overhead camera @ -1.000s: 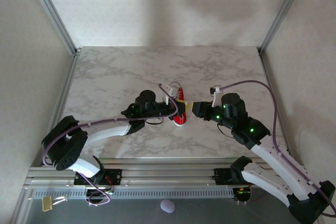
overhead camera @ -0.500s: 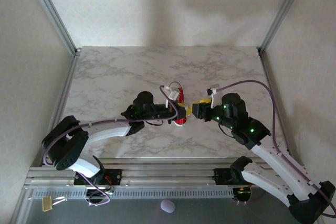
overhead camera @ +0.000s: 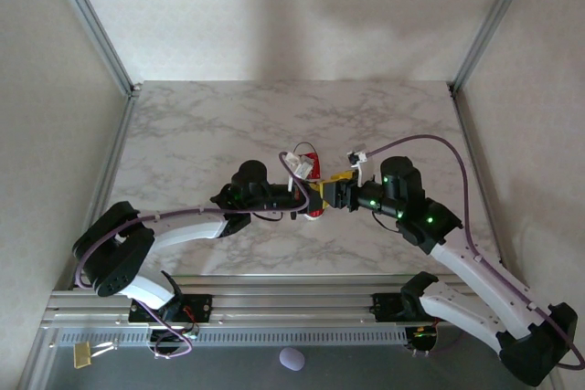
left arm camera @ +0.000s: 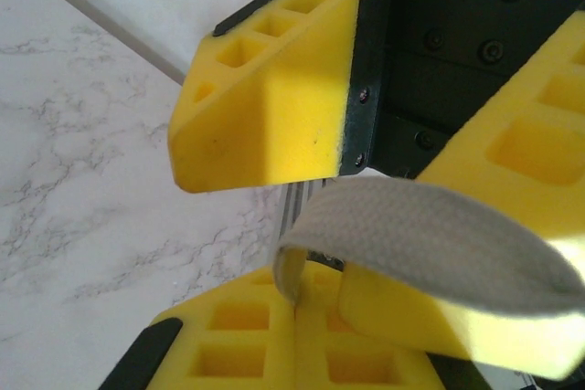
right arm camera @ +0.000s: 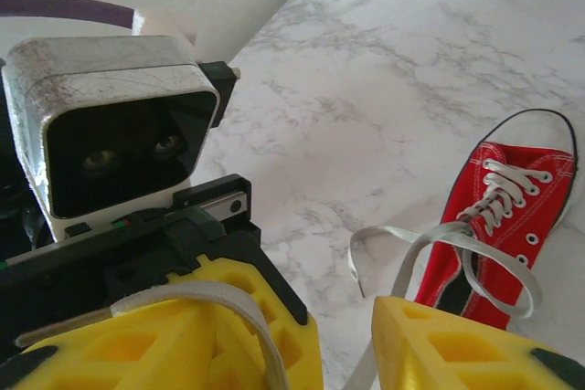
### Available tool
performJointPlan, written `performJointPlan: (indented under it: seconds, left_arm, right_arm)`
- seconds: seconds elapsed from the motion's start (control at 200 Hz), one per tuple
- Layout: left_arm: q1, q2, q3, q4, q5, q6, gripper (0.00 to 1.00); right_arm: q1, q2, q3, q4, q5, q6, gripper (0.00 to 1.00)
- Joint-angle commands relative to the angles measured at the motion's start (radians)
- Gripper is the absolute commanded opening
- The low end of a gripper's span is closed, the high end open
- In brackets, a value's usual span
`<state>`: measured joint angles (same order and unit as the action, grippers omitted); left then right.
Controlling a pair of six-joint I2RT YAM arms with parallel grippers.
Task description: Tie the shoes
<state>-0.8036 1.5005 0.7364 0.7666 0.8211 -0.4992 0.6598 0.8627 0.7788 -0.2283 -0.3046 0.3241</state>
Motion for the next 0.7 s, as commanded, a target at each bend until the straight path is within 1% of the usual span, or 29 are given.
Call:
performJointPlan:
  seconds: [0.0, 0.055, 0.17, 0.35, 0.445, 0.546, 0.621, 0.631, 0.666, 0.696]
  left_arm:
    - [-0.006, -0.032, -0.005, 0.034, 0.036, 0.039, 0.00]
    - [-0.007, -0.038, -0.006, 0.026, 0.037, 0.055, 0.00]
    - [-0.007, -0.051, -0.008, 0.016, 0.036, 0.073, 0.00]
    - [-0.006, -0.049, -0.005, 0.010, 0.041, 0.075, 0.00]
    - [-0.006, -0.047, -0.006, 0.008, 0.044, 0.073, 0.00]
    - [-0.006, -0.049, -0.011, 0.002, 0.043, 0.078, 0.00]
    - [-0.007, -0.052, -0.009, -0.012, 0.040, 0.085, 0.00]
    - [-0.006, -0.053, -0.009, -0.014, 0.040, 0.086, 0.03]
    - [-0.006, -0.056, -0.009, -0.027, 0.035, 0.092, 0.17]
    - [-0.004, -0.063, -0.009, -0.041, 0.026, 0.103, 0.35]
  right_arm:
    - [0.006, 0.016, 0.023, 0.000, -0.074, -0.023, 0.48]
    - [0.006, 0.022, 0.027, -0.012, -0.089, -0.027, 0.46]
    - [0.006, 0.023, 0.019, 0.003, -0.125, -0.015, 0.37]
    - [0.007, 0.012, 0.007, 0.050, -0.145, 0.009, 0.15]
    - [0.006, -0.003, -0.001, 0.067, -0.138, 0.017, 0.07]
    - [0.007, -0.017, -0.004, 0.066, -0.118, 0.020, 0.00]
    - [0.006, -0.026, -0.002, 0.045, -0.090, 0.014, 0.00]
    - [0.006, -0.028, -0.001, 0.040, -0.087, 0.013, 0.00]
    - [0.006, -0.030, 0.002, 0.019, -0.072, 0.001, 0.00]
    - [0.007, -0.031, 0.007, -0.010, -0.050, -0.012, 0.00]
